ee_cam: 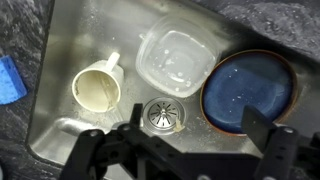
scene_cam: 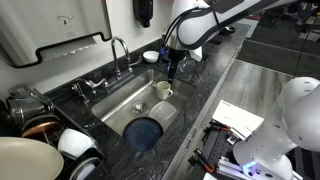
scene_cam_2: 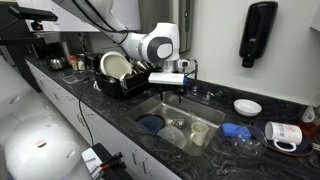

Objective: Remove the straw from the cup that is in the sink and put it in the utensil holder

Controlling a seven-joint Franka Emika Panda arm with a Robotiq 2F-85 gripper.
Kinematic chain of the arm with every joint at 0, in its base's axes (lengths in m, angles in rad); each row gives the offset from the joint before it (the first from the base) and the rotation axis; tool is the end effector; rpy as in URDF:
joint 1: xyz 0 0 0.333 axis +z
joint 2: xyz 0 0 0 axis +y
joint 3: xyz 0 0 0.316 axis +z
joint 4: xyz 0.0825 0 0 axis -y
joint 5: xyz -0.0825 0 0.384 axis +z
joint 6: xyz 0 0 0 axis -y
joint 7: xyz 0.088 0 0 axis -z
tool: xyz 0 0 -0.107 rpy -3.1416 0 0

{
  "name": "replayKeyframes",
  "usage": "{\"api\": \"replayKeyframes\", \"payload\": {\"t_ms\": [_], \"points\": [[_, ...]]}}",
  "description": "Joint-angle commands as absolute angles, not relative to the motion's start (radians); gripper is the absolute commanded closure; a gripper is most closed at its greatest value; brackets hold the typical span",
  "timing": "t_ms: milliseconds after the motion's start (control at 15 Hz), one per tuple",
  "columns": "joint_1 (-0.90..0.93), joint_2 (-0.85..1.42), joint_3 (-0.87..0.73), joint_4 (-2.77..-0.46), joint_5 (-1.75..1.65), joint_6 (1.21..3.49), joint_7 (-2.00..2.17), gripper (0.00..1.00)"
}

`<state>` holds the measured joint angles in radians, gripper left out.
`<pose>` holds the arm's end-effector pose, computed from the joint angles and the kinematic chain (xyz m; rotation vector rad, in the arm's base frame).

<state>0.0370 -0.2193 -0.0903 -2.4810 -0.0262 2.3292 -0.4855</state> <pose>0.4547 -0.0246 0.3770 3.0432 0.6982 0.1006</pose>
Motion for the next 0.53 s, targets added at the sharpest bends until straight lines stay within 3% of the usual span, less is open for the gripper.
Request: {"api": "replayKeyframes", "payload": {"t_ms": [0, 467], "points": [[0.057, -0.103, -0.12, -2.445, 0.036, 2.463, -0.725, 0.0], [0.026, -0.079, -0.088, -2.456, 0.095, 2.515, -0.845, 0.0]]}}
